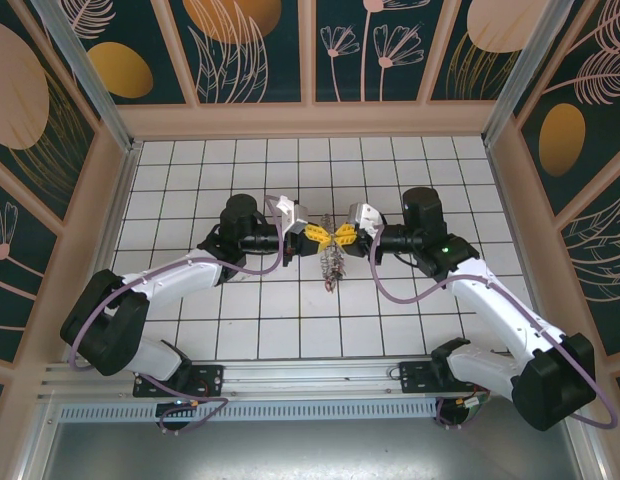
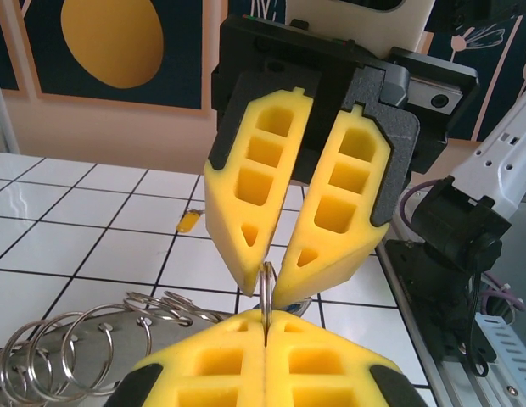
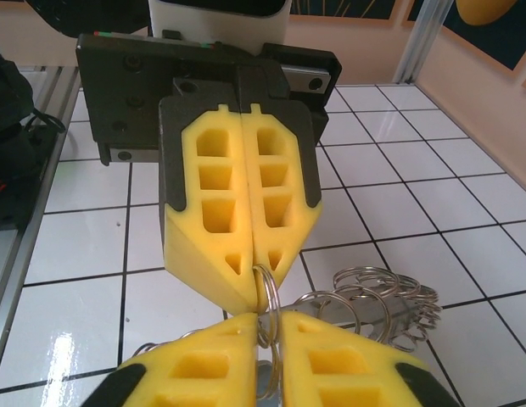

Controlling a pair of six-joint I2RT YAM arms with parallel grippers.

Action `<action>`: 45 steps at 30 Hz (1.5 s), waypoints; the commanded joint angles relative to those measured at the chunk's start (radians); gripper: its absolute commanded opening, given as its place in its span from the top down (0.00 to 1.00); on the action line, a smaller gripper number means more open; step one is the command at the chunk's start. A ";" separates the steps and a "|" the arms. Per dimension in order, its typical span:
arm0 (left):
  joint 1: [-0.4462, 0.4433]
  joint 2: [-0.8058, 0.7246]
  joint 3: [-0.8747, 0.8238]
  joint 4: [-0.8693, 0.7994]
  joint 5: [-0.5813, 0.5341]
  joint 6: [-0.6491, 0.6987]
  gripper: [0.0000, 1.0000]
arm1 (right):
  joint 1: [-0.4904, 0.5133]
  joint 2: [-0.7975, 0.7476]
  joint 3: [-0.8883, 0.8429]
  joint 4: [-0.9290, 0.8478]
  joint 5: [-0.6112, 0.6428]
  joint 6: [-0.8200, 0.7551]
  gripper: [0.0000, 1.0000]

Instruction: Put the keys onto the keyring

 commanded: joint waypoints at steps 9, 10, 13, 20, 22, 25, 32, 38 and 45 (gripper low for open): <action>-0.005 -0.002 0.046 0.018 0.031 0.020 1.00 | 0.006 0.017 0.045 -0.030 -0.042 -0.010 1.00; -0.005 -0.002 0.046 0.013 0.034 0.023 1.00 | 0.007 0.020 0.049 -0.037 -0.044 -0.011 1.00; -0.005 -0.008 0.043 0.014 0.049 0.032 1.00 | 0.008 0.028 0.050 -0.052 -0.042 -0.029 0.86; -0.005 -0.016 0.053 -0.025 0.055 0.066 1.00 | 0.007 0.059 0.062 -0.047 -0.056 -0.027 0.84; -0.005 -0.017 0.055 -0.035 0.054 0.072 1.00 | 0.007 0.058 0.060 -0.037 -0.057 -0.024 0.84; -0.005 -0.018 0.053 -0.042 0.052 0.078 1.00 | 0.005 0.053 0.062 -0.031 -0.055 -0.023 0.93; -0.005 -0.020 0.058 -0.101 0.007 0.113 0.95 | 0.008 0.053 0.088 -0.085 -0.009 -0.027 1.00; -0.005 -0.001 0.137 -0.379 -0.043 0.273 0.86 | 0.047 0.084 0.161 -0.221 0.092 -0.080 1.00; -0.011 0.017 0.187 -0.563 -0.089 0.378 0.81 | 0.066 0.102 0.205 -0.273 0.124 -0.101 1.00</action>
